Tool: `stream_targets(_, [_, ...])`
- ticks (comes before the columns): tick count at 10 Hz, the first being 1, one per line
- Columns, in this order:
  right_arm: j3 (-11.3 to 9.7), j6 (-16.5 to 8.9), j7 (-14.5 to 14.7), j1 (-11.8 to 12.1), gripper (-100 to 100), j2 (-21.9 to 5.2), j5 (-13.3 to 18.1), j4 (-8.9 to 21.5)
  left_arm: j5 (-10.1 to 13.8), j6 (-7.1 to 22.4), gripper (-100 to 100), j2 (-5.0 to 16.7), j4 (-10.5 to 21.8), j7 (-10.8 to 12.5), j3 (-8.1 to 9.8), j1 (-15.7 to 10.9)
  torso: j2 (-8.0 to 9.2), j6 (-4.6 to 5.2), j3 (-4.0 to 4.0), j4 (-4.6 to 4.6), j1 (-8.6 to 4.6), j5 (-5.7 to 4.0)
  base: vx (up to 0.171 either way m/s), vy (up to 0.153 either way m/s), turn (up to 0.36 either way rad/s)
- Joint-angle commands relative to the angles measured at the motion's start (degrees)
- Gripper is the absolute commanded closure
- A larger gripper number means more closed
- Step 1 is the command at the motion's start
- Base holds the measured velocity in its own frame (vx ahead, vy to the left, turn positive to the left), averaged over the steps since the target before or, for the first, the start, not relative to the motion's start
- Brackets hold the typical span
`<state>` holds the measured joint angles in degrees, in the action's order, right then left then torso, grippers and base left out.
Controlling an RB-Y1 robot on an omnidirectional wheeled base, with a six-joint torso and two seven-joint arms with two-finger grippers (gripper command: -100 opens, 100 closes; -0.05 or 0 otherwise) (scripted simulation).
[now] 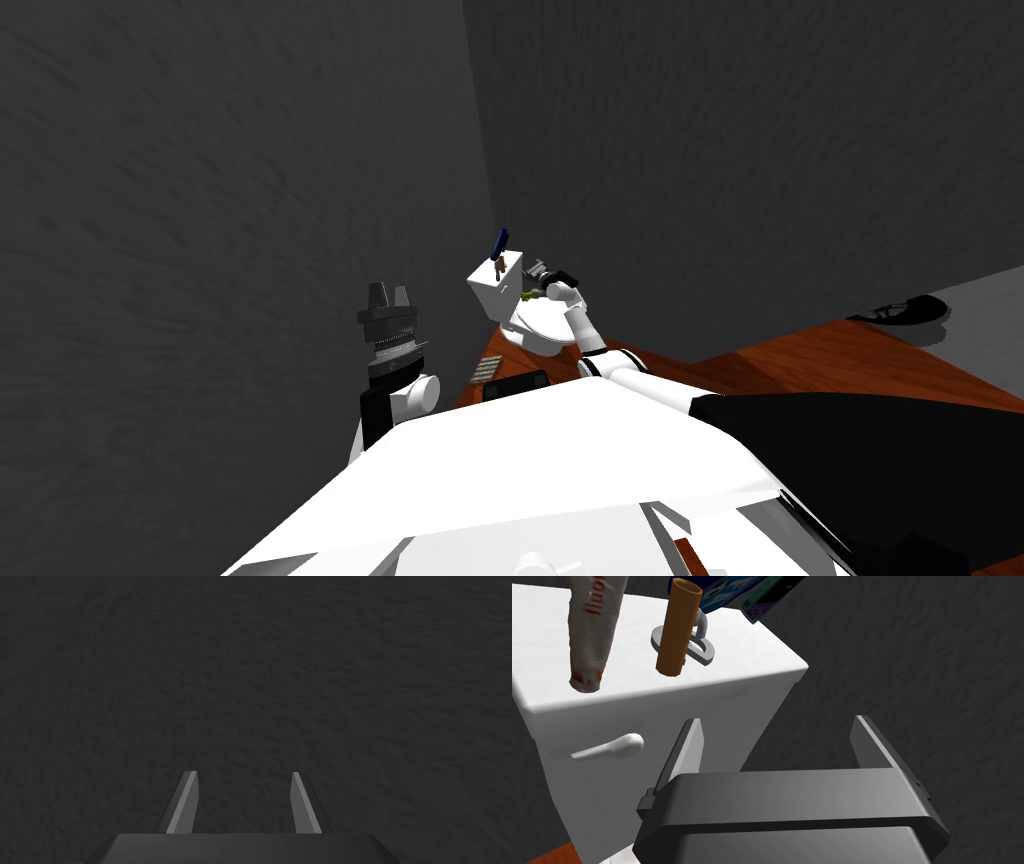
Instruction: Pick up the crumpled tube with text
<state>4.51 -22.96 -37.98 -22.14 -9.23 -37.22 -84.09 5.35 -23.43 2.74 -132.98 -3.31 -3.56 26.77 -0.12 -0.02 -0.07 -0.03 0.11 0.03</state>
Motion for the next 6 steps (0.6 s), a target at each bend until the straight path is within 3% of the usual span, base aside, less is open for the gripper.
stream_targets(1, [0.6, -2.8, -1.0, -1.6, -100, 0.5, -1.6, 1.9, 0.0, 0.0, 0, 0.0, 0.0, 0.0, 0.0, 0.0, 0.0, 0.0, 0.0, 0.0, 0.0, 0.0, 0.03, 0.017, 0.039])
stream_targets(3, [1.0, -4.9, -1.8, -2.9, -100, 0.9, -3.0, 3.6, 0.0, 0.0, 0, 0.0, 0.0, 0.0, 0.0, 0.0, -0.08, -0.02, -0.04, -0.02, 0.05, 0.01, 0.042, 0.024, 0.057])
stream_targets(6, [2.1, -10.1, -3.7, -6.1, -100, 2.5, -6.6, 7.7, 0.0, 0.0, 0, 0.0, 0.0, 0.0, 0.0, 0.0, -0.09, -0.01, -0.05, -0.02, 0.04, 0.01, 0.051, 0.022, 0.066])
